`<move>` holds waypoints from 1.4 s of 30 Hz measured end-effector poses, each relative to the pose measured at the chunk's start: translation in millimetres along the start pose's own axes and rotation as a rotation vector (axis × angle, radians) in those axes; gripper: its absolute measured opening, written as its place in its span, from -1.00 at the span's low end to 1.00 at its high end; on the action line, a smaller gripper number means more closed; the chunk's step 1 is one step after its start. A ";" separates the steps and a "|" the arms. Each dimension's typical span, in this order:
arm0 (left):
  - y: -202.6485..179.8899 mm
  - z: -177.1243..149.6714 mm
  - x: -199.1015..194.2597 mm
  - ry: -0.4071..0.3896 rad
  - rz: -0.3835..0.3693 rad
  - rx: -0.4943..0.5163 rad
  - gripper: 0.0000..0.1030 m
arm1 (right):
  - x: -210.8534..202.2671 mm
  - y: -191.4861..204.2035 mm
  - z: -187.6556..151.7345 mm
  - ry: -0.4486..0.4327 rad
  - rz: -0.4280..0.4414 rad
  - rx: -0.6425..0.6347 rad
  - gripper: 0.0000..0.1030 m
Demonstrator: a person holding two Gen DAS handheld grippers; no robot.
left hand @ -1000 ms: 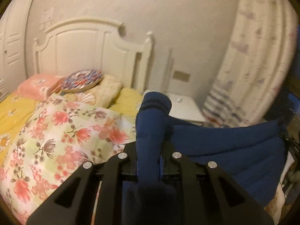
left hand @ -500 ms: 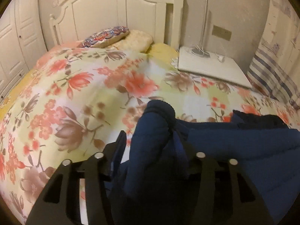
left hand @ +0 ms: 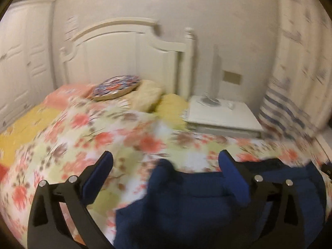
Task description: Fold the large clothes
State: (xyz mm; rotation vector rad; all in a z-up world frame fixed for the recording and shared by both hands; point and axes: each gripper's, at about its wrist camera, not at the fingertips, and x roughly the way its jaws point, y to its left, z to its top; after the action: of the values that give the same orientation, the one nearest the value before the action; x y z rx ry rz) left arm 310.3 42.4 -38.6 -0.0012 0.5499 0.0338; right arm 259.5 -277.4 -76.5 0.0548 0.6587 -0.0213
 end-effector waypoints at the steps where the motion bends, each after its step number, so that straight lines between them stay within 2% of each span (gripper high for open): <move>1: -14.5 0.7 0.0 0.021 0.002 0.037 0.95 | 0.6 16.6 2.0 0.006 0.016 -0.049 0.18; 3: -46.2 -3.2 7.1 0.067 -0.032 0.110 0.95 | 7.9 61.5 2.8 0.028 0.052 -0.186 0.23; 4: -56.2 -6.6 11.2 0.074 -0.027 0.134 0.95 | 16.1 84.5 -0.6 0.047 0.047 -0.271 0.25; 7: -84.0 -23.1 36.5 0.113 0.018 0.212 0.95 | 50.1 114.0 -13.8 0.142 -0.010 -0.405 0.24; 9: -97.9 -43.4 66.3 0.194 0.036 0.279 0.95 | 74.2 109.4 -21.9 0.221 0.017 -0.388 0.28; 11: -103.0 -59.7 89.9 0.277 0.052 0.306 0.96 | 85.1 92.4 -22.0 0.259 0.076 -0.295 0.30; 15: -97.5 -66.1 90.8 0.276 0.032 0.277 0.96 | 86.2 88.5 -26.1 0.262 0.099 -0.274 0.34; 19: -72.8 -62.5 65.9 0.237 -0.055 0.218 0.96 | 67.0 74.0 -26.7 0.256 0.191 -0.231 0.44; 21: -42.7 -63.0 39.1 0.218 -0.121 0.179 0.96 | 40.1 55.1 -29.2 0.231 0.232 -0.201 0.45; 23: -9.6 -67.5 11.6 0.206 -0.146 0.154 0.96 | 3.1 23.9 -36.8 0.177 0.226 -0.181 0.62; 26: 47.2 -89.1 -31.2 0.208 -0.182 0.111 0.96 | -51.1 -40.7 -64.2 0.125 0.226 -0.099 0.68; 29: 93.8 -128.3 -62.9 0.258 -0.244 0.071 0.95 | -89.2 -105.5 -115.1 0.141 0.274 0.060 0.69; 30: 101.0 -137.7 -68.8 0.269 -0.254 0.065 0.95 | -95.5 -115.7 -130.3 0.157 0.298 0.091 0.69; 34: 112.9 -177.3 -87.6 0.289 -0.308 0.052 0.95 | -120.0 -119.2 -181.2 0.166 0.375 0.103 0.69; 39: 106.1 -183.7 -65.8 0.305 -0.340 -0.013 0.96 | -107.0 -100.6 -188.1 0.199 0.356 0.064 0.74; 42: 107.2 -178.6 -47.9 0.383 -0.390 -0.086 0.96 | -101.4 -96.0 -183.3 0.217 0.341 0.053 0.74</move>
State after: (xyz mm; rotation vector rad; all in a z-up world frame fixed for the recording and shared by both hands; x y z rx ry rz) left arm 172.7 146.2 -165.0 -0.2020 0.9221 -0.3287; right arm 63.7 -362.5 -163.4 0.2224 0.8582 0.2989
